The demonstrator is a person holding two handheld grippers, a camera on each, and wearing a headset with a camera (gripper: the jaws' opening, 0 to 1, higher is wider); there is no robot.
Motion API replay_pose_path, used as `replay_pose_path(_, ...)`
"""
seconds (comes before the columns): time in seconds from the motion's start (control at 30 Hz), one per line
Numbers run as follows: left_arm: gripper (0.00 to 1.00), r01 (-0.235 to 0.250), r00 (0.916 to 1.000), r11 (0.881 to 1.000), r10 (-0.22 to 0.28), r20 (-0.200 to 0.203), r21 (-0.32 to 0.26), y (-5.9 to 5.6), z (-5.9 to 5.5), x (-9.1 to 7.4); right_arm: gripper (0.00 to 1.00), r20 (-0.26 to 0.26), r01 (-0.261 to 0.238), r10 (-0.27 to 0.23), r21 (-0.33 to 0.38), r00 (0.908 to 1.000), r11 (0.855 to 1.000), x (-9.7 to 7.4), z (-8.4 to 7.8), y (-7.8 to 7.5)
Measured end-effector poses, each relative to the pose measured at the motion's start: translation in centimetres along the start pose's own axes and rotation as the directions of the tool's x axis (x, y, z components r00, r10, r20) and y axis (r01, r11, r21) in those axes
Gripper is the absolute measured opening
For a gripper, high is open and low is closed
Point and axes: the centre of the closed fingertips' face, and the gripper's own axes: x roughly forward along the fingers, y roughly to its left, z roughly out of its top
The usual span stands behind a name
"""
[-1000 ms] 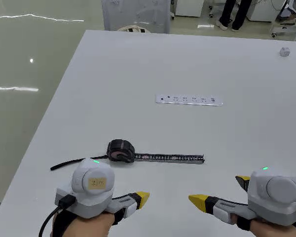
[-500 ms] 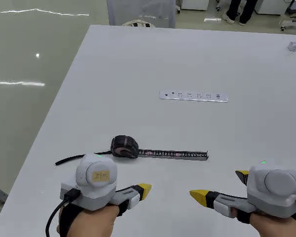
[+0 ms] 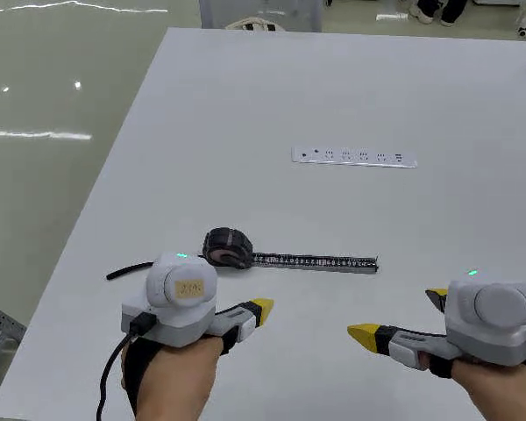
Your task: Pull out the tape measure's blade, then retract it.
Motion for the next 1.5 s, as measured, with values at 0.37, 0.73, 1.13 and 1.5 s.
replay_pose_path(0.37, 0.87, -0.024, 0.9997, 0.999, 0.024, 0.0, -0.033, 0.5, 0.2, 1.7, 0.88, -0.024, -0.013, 0.012, -0.026, 0.9996, 1.0, 1.4, 0.2, -1.5)
replay_pose_path(0.73, 0.86, -0.051, 0.9987, 0.998, 0.051, -0.004, -0.045, 1.1, 0.7, 3.6, 0.87, -0.045, -0.029, 0.027, -0.049, 0.9986, 0.998, 2.8, 0.0, -2.4)
replay_pose_path(1.13, 0.84, -0.074, 0.9973, 0.995, 0.073, -0.01, -0.063, 1.6, 0.6, 5.2, 0.86, -0.072, -0.05, 0.044, -0.078, 0.9964, 0.996, 4.4, -0.1, -3.4)
replay_pose_path(1.5, 0.82, -0.087, 0.996, 0.993, 0.086, -0.022, -0.076, 2.1, 0.4, 6.8, 0.85, -0.111, -0.08, 0.066, -0.125, 0.9916, 0.989, 6.1, -0.6, -4.6)
